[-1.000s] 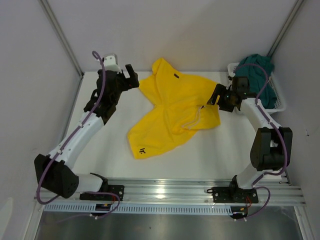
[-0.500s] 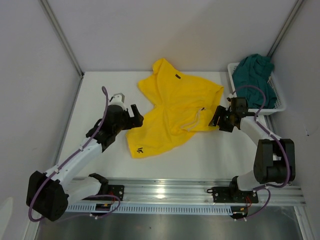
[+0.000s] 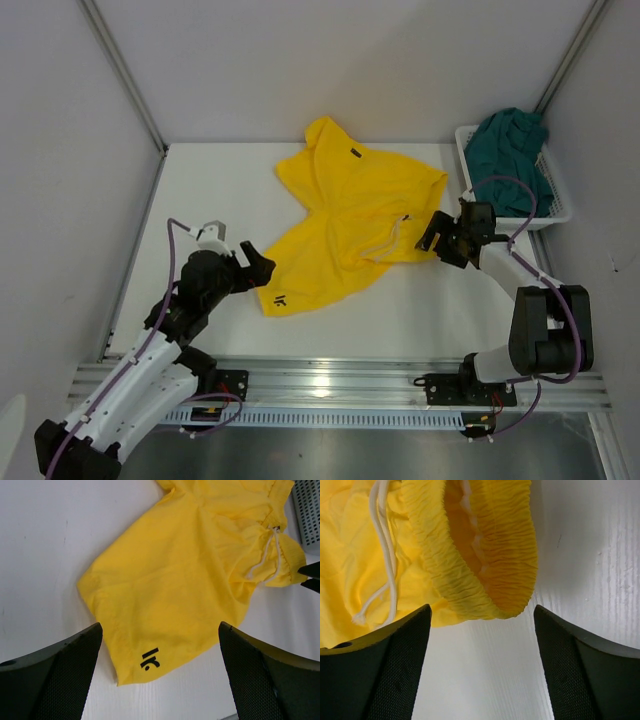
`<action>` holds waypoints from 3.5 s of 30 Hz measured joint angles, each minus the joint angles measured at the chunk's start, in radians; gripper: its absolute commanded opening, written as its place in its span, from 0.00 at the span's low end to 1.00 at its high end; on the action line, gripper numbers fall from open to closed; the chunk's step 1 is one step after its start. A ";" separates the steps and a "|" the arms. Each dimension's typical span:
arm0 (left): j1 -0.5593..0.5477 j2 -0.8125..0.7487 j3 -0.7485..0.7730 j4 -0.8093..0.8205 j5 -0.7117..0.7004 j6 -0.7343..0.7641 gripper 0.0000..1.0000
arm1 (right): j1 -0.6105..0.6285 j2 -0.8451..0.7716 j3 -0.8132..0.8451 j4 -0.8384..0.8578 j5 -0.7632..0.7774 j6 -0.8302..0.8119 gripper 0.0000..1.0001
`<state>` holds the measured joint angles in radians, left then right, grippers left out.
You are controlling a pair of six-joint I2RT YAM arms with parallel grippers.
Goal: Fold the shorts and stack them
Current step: Flatten the shorts out
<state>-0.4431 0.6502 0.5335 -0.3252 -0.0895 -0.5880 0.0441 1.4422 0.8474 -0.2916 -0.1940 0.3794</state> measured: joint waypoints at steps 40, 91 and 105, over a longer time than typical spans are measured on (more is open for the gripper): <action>-0.158 -0.141 -0.288 -0.008 0.100 -0.257 0.99 | -0.093 0.146 -0.109 0.390 0.051 0.347 0.00; -0.182 0.049 0.010 -0.091 -0.133 -0.114 0.00 | -0.174 -0.127 -0.182 0.185 0.124 0.314 0.00; -0.095 -0.005 0.025 -0.208 -0.109 -0.082 0.00 | -0.278 -0.160 -0.200 0.089 0.006 0.270 0.01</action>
<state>-0.5381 0.6449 0.5587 -0.5327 -0.1989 -0.6704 -0.2337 1.2823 0.6476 -0.2024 -0.1883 0.6491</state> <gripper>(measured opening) 0.002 0.030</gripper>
